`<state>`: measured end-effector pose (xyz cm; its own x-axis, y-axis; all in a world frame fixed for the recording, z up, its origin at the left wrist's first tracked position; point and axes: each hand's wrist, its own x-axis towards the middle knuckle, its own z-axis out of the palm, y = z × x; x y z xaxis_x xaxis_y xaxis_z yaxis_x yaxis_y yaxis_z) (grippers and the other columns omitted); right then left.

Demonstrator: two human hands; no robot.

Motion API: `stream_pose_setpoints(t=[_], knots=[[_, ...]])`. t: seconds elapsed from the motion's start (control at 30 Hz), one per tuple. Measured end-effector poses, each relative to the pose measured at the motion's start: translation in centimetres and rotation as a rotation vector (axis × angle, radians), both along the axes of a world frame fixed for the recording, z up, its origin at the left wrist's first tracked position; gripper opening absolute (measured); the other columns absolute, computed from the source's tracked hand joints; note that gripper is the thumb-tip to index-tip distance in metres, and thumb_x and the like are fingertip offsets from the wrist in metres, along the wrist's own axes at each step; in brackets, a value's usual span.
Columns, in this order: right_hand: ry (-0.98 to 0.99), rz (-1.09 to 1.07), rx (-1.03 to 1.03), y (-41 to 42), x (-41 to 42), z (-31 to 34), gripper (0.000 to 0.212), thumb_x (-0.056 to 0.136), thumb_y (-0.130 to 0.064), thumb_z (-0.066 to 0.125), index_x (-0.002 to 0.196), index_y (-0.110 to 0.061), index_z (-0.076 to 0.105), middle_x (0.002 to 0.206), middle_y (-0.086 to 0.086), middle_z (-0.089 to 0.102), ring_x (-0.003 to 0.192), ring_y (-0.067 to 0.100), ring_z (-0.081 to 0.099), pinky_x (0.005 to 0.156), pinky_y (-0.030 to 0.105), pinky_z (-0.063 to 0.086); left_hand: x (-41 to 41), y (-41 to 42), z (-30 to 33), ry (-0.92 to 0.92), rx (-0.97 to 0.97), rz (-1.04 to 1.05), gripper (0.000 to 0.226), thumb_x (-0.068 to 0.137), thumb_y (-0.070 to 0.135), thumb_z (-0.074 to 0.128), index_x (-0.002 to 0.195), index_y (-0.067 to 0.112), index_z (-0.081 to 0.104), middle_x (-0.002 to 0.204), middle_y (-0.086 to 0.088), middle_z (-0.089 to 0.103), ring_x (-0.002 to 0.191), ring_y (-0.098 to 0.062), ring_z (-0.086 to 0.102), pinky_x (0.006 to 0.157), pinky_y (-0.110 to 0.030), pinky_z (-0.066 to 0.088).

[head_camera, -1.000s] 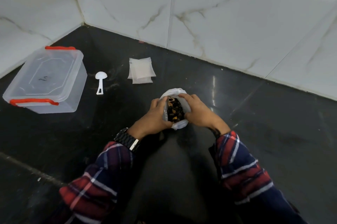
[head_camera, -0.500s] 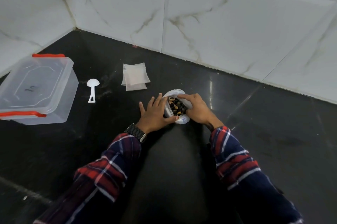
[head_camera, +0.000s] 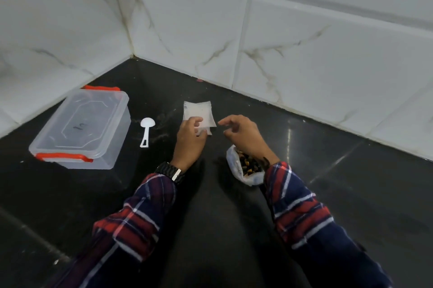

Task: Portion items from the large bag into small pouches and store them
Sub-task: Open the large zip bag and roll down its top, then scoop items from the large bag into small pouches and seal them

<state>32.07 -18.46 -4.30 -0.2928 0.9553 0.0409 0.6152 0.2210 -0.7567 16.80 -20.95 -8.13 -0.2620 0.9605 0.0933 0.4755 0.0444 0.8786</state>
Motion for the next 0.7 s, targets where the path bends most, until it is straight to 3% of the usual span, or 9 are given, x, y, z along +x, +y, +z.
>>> stream_pose_setpoints(t=[0.13, 0.2, 0.27, 0.33, 0.4, 0.5, 0.6, 0.7], knots=[[0.029, -0.065, -0.143, 3.0, -3.6, -0.5, 0.021, 0.087, -0.005, 0.053, 0.102, -0.012, 0.067, 0.095, 0.003, 0.063, 0.084, 0.017, 0.060, 0.083, 0.028, 0.050, -3.1, 2.7, -1.1, 0.058, -0.077, 0.146, 0.029, 0.089, 0.011, 0.054, 0.117, 0.006, 0.058, 0.112, -0.013, 0.057, 0.101, -0.024, 0.056, 0.089, -0.026, 0.039], [0.013, -0.153, -0.176, 4.7, -5.0, -1.2, 0.018, 0.086, -0.007, 0.052, 0.099, -0.009, 0.065, 0.102, 0.007, 0.064, 0.092, 0.022, 0.062, 0.088, 0.031, 0.051, -4.2, 4.0, -2.1, 0.116, -0.115, 0.162, 0.025, 0.088, 0.017, 0.057, 0.110, 0.006, 0.061, 0.105, -0.015, 0.061, 0.099, -0.026, 0.058, 0.087, -0.031, 0.041], [-0.015, -0.212, -0.201, 5.9, -5.8, -2.2, 0.016, 0.087, -0.010, 0.054, 0.098, -0.004, 0.064, 0.107, 0.010, 0.064, 0.097, 0.023, 0.061, 0.083, 0.030, 0.051, -4.6, 5.1, -2.7, 0.174, -0.125, 0.151, 0.022, 0.089, 0.023, 0.059, 0.103, 0.007, 0.064, 0.101, -0.015, 0.063, 0.097, -0.027, 0.059, 0.087, -0.033, 0.043], [-0.066, -0.240, -0.226, 6.8, -6.5, -3.0, 0.020, 0.088, -0.016, 0.057, 0.101, -0.002, 0.061, 0.108, 0.012, 0.063, 0.099, 0.024, 0.061, 0.077, 0.027, 0.047, -4.6, 6.1, -3.1, 0.222, -0.128, 0.138, 0.024, 0.089, 0.030, 0.059, 0.094, 0.008, 0.067, 0.099, -0.013, 0.065, 0.096, -0.026, 0.059, 0.086, -0.033, 0.044], [-0.074, -0.274, -0.263, 7.3, -6.8, -3.5, 0.028, 0.089, -0.021, 0.059, 0.110, -0.002, 0.057, 0.114, 0.013, 0.059, 0.102, 0.027, 0.060, 0.081, 0.032, 0.050, -4.4, 6.9, -3.1, 0.292, -0.206, 0.143, 0.033, 0.089, 0.041, 0.057, 0.088, 0.009, 0.067, 0.100, -0.010, 0.066, 0.096, -0.027, 0.060, 0.086, -0.037, 0.046], [-0.067, -0.313, -0.314, 7.7, -7.1, -3.9, 0.032, 0.090, -0.019, 0.059, 0.116, -0.002, 0.052, 0.114, 0.011, 0.053, 0.103, 0.027, 0.057, 0.081, 0.031, 0.048, -4.0, 8.0, -3.3, 0.389, -0.368, 0.191, 0.046, 0.088, 0.050, 0.055, 0.103, 0.008, 0.064, 0.112, -0.010, 0.063, 0.105, -0.031, 0.058, 0.092, -0.045, 0.043], [-0.050, -0.331, -0.326, 8.1, -7.1, -4.6, 0.015, 0.087, -0.012, 0.056, 0.097, -0.002, 0.063, 0.102, 0.010, 0.063, 0.086, 0.022, 0.059, 0.070, 0.026, 0.045, -3.4, 8.4, -3.2, 0.450, -0.408, 0.214, 0.041, 0.088, 0.045, 0.058, 0.111, 0.012, 0.063, 0.121, -0.011, 0.057, 0.114, -0.032, 0.053, 0.094, -0.045, 0.037], [0.027, -0.351, -0.321, 8.0, -7.0, -4.5, 0.014, 0.084, -0.006, 0.052, 0.078, -0.006, 0.064, 0.090, 0.011, 0.065, 0.078, 0.020, 0.058, 0.069, 0.025, 0.044, -3.1, 8.4, -2.9, 0.311, -0.339, 0.252, 0.021, 0.085, 0.033, 0.063, 0.098, 0.017, 0.067, 0.120, -0.008, 0.056, 0.114, -0.030, 0.052, 0.097, -0.043, 0.036]])
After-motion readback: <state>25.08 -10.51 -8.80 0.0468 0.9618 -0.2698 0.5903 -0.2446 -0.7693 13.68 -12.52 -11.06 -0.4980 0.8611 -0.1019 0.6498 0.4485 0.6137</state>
